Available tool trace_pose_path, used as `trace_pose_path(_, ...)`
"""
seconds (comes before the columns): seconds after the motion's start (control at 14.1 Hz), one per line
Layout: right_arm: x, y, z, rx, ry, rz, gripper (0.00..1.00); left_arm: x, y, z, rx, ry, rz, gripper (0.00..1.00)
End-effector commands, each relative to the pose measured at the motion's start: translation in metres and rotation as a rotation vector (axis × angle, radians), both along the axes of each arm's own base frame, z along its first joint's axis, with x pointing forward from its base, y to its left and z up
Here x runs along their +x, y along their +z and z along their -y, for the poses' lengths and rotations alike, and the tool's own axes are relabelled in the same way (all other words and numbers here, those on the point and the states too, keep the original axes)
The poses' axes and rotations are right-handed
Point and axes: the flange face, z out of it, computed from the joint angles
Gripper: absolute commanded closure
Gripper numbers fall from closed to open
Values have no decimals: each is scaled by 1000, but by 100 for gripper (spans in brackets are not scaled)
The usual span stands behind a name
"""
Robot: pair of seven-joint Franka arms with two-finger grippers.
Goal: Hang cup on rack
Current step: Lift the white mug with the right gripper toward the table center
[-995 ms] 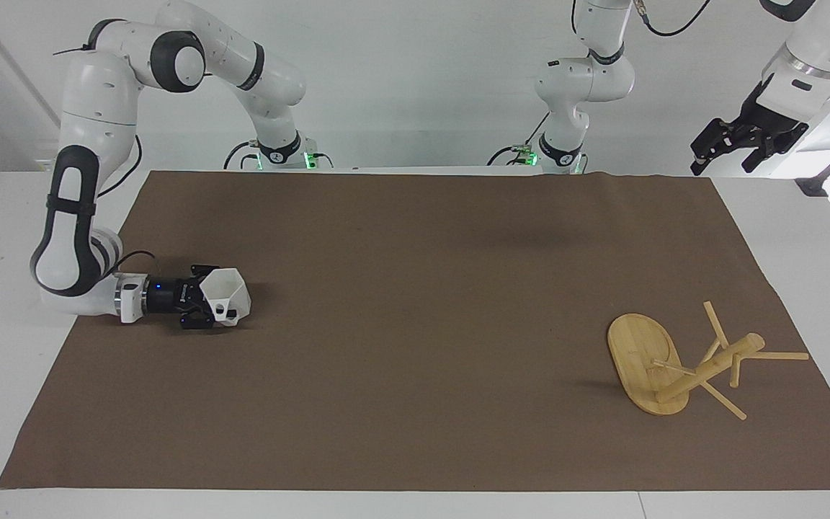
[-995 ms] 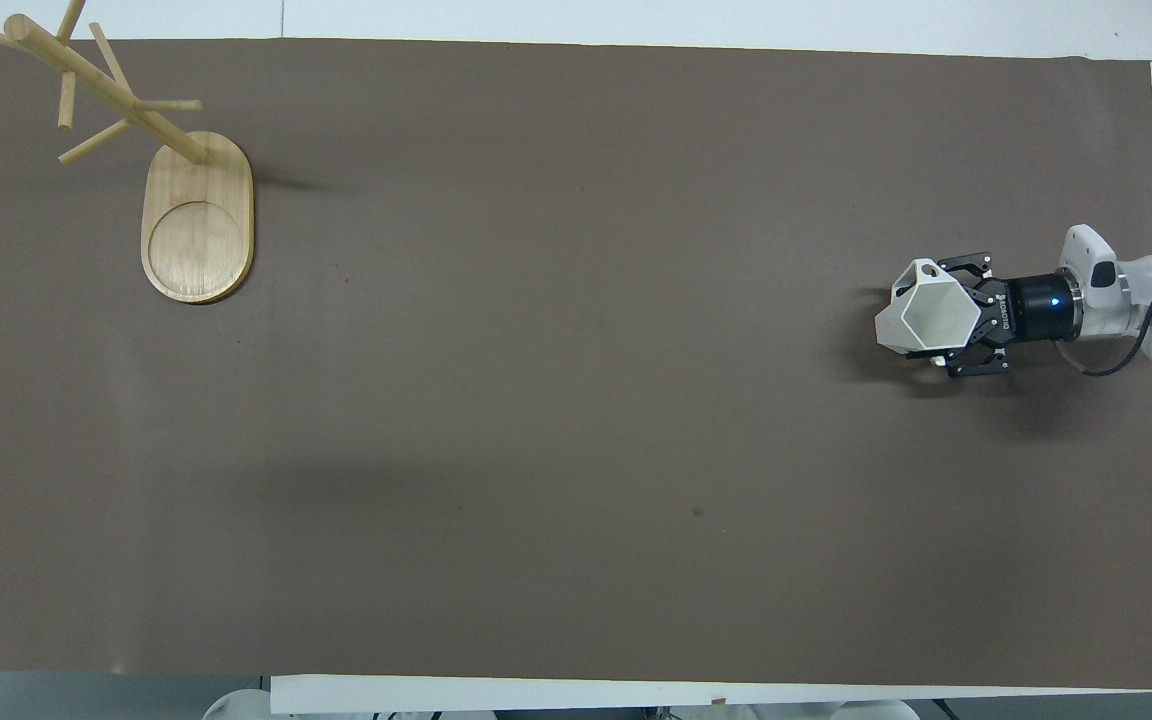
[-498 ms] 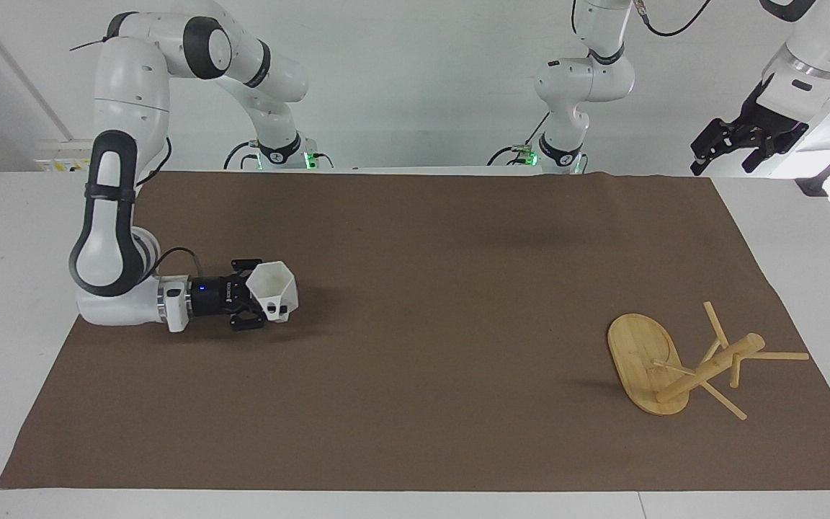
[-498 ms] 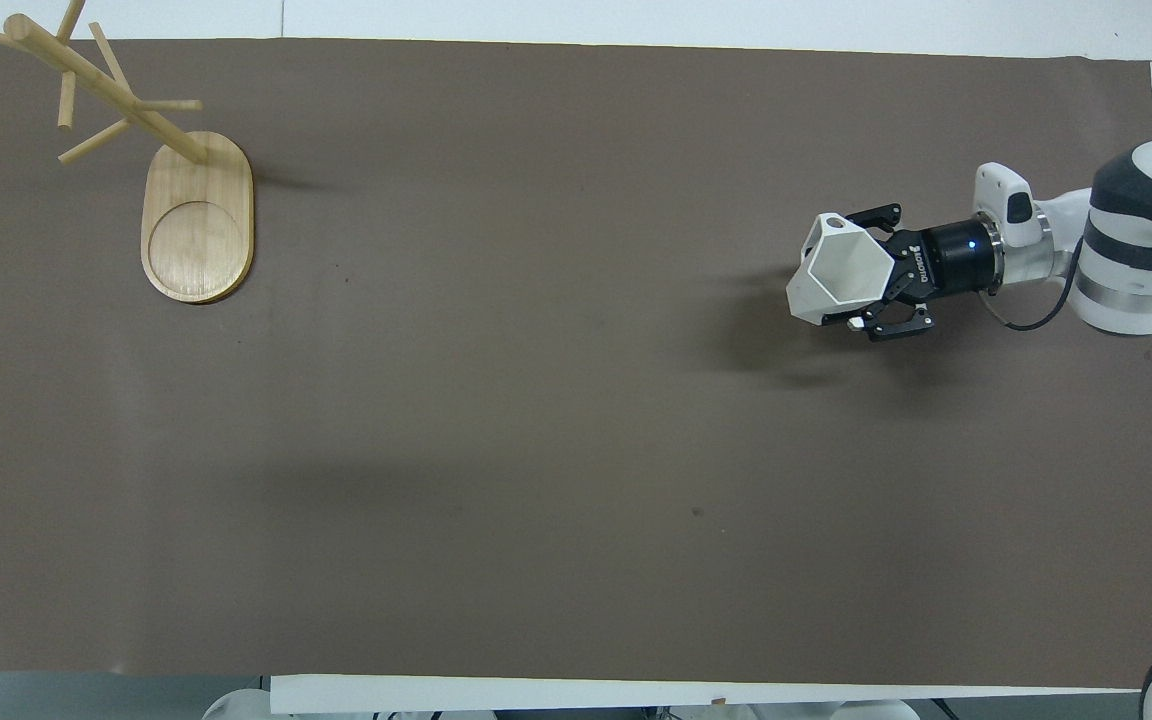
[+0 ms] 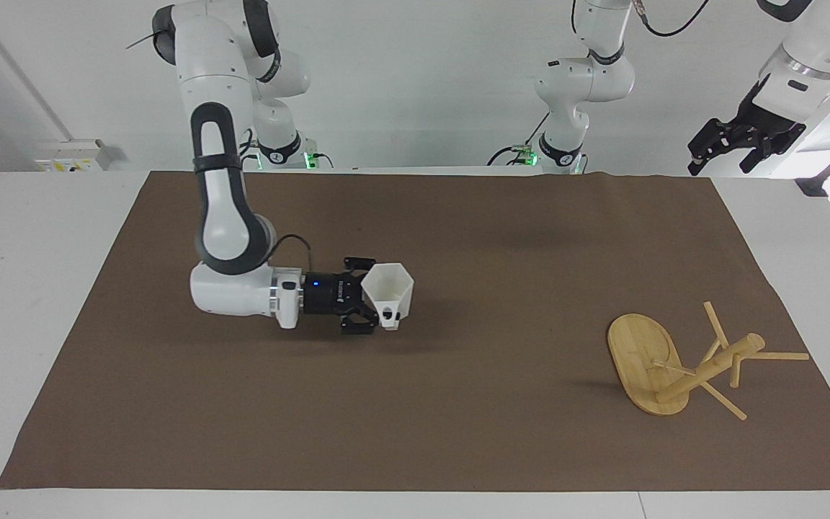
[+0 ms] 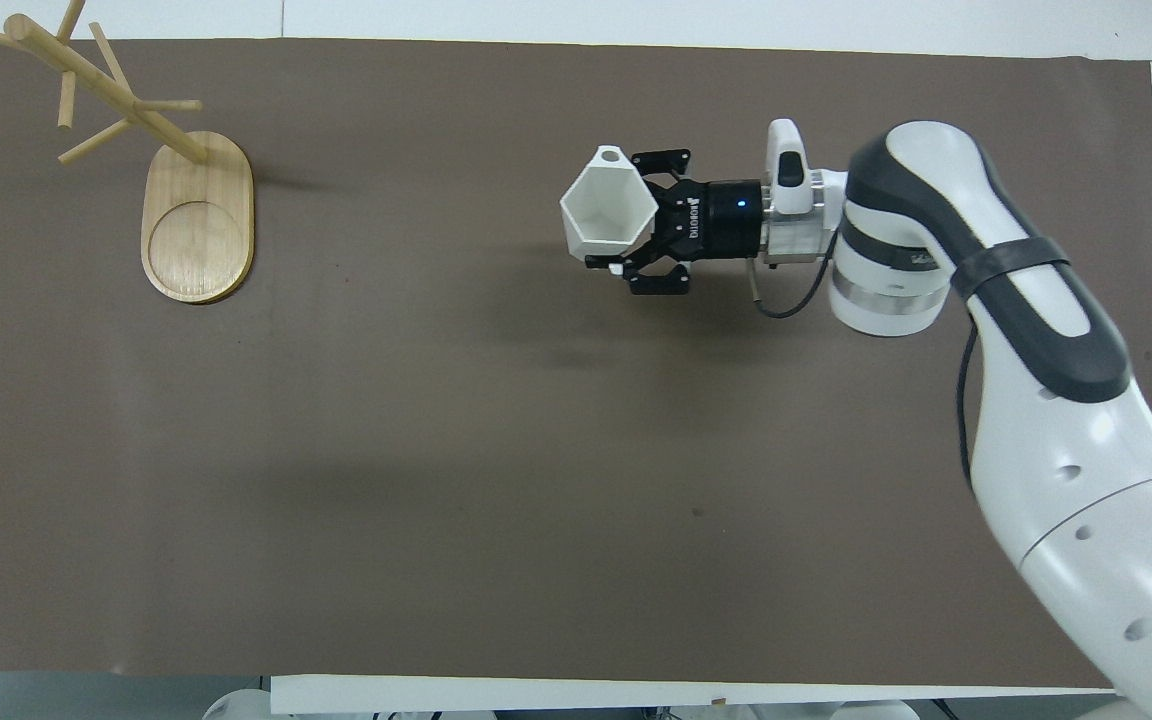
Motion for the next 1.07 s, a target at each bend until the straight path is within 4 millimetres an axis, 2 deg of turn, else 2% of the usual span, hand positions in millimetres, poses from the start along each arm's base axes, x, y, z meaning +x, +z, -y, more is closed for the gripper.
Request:
trace_pose_path(0.0, -20, 6, -67, 50, -51, 34, 100, -11, 4, -4, -4, 5, -12, 0)
trace_pose_path(0.14, -38, 4, -104, 20, -47, 97, 100, -12, 8, -1, -4, -4, 0, 0)
trace_pose_path(0.36, -52, 7, -133, 29, -64, 98, 100, -12, 9, -3, -4, 0, 5, 0)
trace_pose_path(0.57, -39, 13, -125, -14, -129, 41, 100, -12, 9, -3, -4, -1, 5, 0)
trace_pose_path(0.78, -42, 12, -138, -66, -139, -8, 100, -12, 9, -7, -5, 5, 3, 0)
trace_pose_path(1.0, -54, 6, -158, -95, -144, -44, 100, -12, 9, -7, -5, 3, 2, 0)
